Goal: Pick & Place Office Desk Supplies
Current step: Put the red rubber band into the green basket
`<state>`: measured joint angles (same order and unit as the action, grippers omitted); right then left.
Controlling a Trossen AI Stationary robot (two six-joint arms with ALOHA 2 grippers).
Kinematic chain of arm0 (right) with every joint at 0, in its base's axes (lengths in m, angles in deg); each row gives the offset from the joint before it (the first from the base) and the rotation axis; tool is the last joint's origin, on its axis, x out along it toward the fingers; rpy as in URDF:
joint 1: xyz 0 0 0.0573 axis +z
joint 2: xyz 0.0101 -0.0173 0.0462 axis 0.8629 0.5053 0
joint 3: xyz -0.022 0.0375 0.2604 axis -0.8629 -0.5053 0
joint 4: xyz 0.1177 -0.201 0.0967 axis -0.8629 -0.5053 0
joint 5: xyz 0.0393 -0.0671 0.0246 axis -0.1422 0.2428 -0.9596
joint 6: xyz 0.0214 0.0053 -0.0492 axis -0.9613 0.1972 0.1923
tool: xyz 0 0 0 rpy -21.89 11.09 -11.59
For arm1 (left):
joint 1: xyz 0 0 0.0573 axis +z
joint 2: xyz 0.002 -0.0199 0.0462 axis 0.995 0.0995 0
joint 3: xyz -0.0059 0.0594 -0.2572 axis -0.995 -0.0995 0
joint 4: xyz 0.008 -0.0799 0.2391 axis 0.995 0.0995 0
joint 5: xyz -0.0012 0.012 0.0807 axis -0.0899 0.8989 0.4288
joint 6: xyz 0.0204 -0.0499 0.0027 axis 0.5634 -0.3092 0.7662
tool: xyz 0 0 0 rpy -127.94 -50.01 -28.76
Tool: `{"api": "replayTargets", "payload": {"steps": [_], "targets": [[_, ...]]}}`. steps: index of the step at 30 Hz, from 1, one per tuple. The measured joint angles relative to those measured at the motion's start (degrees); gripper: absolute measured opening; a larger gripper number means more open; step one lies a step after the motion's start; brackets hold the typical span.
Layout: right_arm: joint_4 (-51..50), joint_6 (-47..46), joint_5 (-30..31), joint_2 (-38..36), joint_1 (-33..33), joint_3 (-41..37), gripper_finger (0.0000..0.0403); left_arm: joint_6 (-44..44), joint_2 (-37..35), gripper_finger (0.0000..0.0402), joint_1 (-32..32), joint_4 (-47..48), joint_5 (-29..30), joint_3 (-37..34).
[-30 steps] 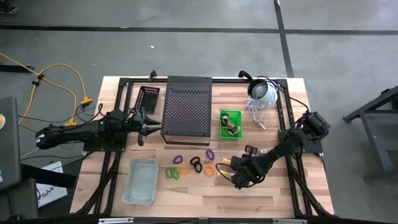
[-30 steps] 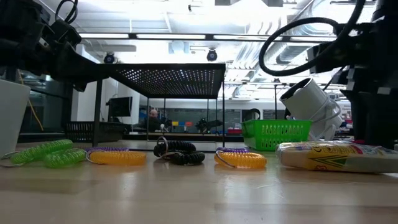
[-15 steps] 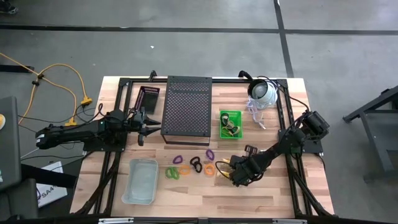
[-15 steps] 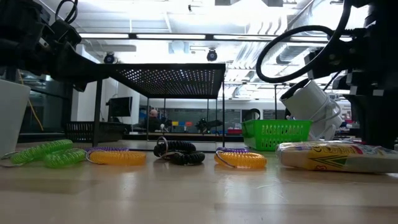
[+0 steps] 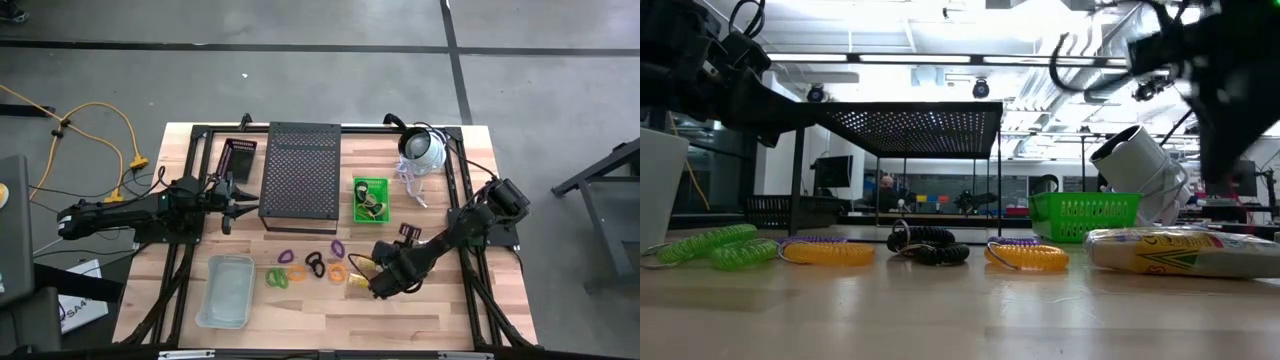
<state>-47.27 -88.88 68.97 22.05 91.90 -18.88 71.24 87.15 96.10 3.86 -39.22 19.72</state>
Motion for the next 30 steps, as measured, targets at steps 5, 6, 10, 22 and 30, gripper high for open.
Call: {"api": "replayTargets", "payload": {"steps": [5,6,10,22,30], "targets": [[-11.0,-4.2,7.1,0.0,0.0,7.5,0.0003,0.0,0.0,0.0118,0.0,0.0,0.0,0.0],[-13.0,-5.4,8.6,0.0,0.0,8.9,0.0003,0.0,0.0,0.0118,0.0,0.0,0.0,0.0],[-17.5,-9.4,14.1,-0.1,-0.1,13.6,0.0003,0.0,0.0,0.0118,0.0,0.0,0.0,0.0],[-17.5,-8.3,24.1,-0.1,-5.0,16.1,0.0003,0.0,0.0,0.0118,0.0,0.0,0.0,0.0],[-16.2,-8.4,26.5,-0.1,-12.0,16.1,0.0003,0.0,0.0,0.0118,0.0,0.0,0.0,0.0]]}}
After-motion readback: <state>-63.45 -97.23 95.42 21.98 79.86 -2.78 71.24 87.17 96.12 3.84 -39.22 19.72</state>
